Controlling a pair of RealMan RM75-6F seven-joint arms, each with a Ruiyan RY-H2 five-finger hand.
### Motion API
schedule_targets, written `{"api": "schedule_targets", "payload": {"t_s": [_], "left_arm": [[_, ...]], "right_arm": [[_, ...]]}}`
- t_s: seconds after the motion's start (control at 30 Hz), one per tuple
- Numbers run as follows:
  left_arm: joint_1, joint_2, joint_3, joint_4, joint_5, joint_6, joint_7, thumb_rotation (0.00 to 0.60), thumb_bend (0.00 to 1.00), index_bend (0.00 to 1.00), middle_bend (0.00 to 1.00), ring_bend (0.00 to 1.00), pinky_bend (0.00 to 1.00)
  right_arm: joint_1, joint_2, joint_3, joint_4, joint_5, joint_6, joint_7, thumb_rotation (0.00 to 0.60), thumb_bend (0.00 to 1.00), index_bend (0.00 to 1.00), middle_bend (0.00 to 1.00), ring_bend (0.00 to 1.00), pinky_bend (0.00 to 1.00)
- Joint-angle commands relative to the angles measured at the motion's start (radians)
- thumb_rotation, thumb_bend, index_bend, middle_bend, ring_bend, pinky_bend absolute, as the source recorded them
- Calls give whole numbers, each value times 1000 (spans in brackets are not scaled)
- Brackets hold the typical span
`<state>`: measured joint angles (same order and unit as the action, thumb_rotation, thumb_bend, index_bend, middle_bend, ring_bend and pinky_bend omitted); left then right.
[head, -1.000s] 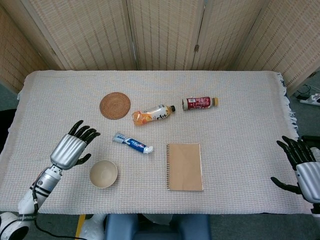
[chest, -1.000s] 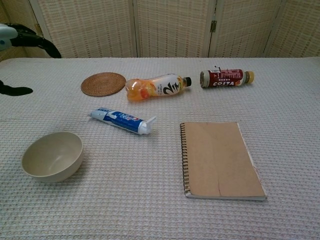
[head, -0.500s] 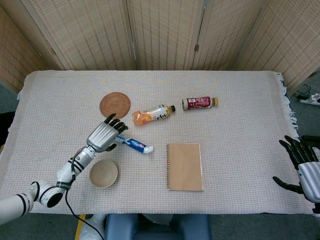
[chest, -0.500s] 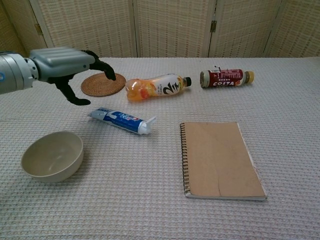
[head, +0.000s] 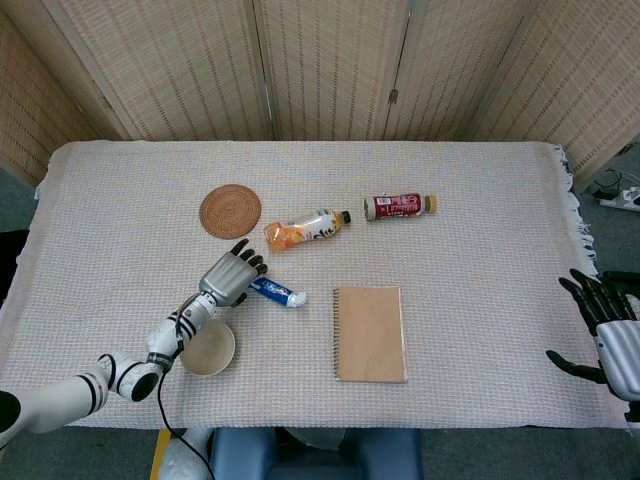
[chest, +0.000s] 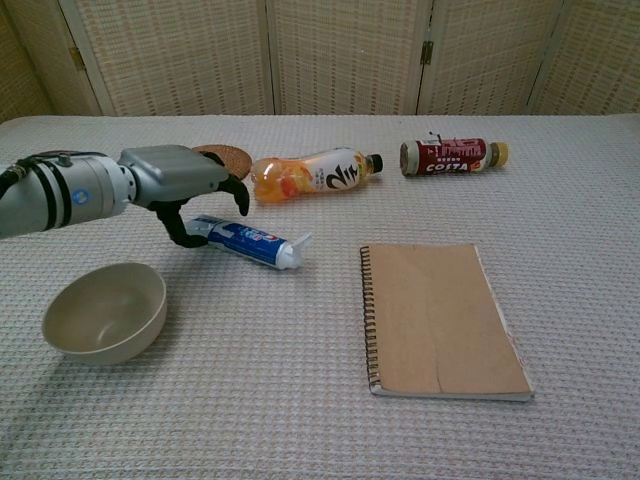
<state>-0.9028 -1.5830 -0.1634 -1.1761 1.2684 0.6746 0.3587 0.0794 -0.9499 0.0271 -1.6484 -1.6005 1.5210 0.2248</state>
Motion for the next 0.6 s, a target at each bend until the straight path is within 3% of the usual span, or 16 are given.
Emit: {"api": "schedule_targets", "payload": {"t_s": [0.03,0.4,0.6], "left_arm": [[-10,-21,6,19,-16,-6,9,600,408,312,243,194,78],[-38,-91,10,101,-59,-5,25,600,408,362,297,232,96],[-35,-101,20,125,-52,14,7,600,409,433,379,288,124]], "right_arm": [[1,-1,0,0,0,-3,0,600,220,101,63,82,0],[-3,0,0,4,9,-7,4,600,219,101,63,82,0],[-5,-1,0,7,11,-8,7,600,219,101,63,82,0]]}}
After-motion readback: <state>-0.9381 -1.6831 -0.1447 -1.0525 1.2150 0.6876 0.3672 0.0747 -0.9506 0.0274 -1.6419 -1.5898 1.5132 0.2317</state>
